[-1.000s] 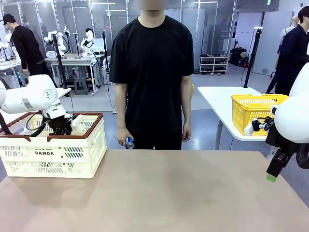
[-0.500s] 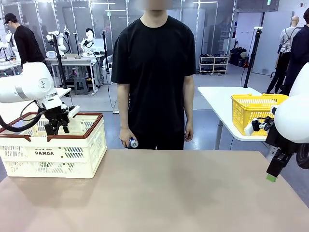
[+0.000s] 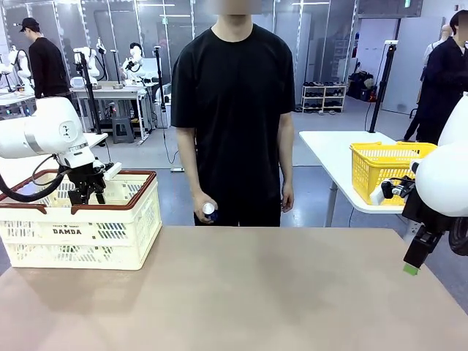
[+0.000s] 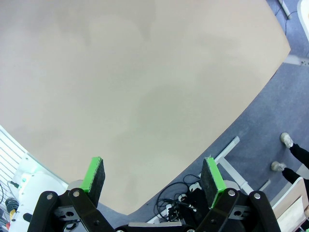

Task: Place the drinks into the Shopping basket.
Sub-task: Pick up one drink and place it into the Shopping basket.

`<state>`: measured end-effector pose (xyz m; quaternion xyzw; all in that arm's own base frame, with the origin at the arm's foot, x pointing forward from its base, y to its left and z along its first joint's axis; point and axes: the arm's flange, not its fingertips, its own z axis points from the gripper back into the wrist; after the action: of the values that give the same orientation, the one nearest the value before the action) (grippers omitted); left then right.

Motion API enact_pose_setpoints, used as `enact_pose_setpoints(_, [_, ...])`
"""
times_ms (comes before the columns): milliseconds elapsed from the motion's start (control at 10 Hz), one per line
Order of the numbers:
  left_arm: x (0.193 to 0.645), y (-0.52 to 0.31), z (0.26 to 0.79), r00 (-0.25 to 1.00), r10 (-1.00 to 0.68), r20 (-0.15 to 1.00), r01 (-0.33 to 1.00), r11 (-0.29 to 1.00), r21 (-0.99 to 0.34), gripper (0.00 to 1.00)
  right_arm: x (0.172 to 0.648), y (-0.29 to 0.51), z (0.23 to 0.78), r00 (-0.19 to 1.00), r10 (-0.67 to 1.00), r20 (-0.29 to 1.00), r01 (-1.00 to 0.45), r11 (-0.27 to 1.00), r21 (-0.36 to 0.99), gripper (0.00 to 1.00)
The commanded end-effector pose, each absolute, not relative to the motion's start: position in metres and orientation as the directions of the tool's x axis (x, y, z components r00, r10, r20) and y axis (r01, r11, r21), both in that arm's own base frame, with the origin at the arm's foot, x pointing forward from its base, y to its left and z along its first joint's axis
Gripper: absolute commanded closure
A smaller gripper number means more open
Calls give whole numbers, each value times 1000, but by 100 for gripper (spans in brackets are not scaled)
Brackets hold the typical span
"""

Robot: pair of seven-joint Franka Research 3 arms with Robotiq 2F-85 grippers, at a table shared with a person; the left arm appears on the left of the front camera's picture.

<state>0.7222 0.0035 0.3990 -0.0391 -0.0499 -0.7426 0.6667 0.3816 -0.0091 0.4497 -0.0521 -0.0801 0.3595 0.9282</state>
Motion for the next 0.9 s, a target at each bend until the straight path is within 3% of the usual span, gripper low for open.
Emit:
enact_pose_setpoints(0, [725, 3, 401, -109, -986, 126, 994, -106, 29, 0, 381, -7, 450, 737, 666, 113, -649, 745, -155, 0])
enact_pose_setpoints(500, [723, 4, 400, -108, -986, 124, 994, -106, 24, 0, 381, -7, 450, 737, 666, 113, -649, 745, -155, 0])
enact_pose_setpoints(800, [707, 3, 442, -157, -986, 55, 987, -155, 40, 0, 381, -7, 450, 737, 666, 113, -649, 745, -155, 0])
